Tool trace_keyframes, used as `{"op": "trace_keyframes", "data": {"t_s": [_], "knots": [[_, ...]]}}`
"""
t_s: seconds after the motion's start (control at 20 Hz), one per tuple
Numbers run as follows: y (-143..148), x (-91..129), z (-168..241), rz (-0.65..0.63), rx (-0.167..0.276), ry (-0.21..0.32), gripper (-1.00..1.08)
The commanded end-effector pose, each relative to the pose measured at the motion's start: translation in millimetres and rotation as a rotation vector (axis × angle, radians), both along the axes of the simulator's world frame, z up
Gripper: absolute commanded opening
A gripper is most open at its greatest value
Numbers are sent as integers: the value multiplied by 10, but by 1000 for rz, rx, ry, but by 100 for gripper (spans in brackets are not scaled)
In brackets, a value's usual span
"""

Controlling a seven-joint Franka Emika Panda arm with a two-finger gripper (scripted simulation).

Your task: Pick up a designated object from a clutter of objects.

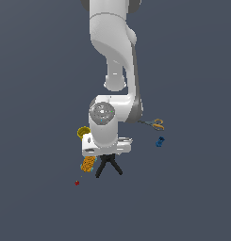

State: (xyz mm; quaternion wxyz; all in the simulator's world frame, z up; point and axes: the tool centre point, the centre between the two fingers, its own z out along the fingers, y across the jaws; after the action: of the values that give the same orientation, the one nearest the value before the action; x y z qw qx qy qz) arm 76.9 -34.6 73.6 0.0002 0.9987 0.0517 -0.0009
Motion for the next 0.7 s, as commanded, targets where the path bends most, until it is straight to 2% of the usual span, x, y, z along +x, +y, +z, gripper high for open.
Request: {"op": "trace_keyframes", "data": {"t_s": [0.0, 0.3, 0.65], "knots": [[1, 8, -38, 3, 0, -2, 100], [0, 2, -86, 2, 0, 0, 100], [2, -6, -405, 2, 0, -1, 100]]}}
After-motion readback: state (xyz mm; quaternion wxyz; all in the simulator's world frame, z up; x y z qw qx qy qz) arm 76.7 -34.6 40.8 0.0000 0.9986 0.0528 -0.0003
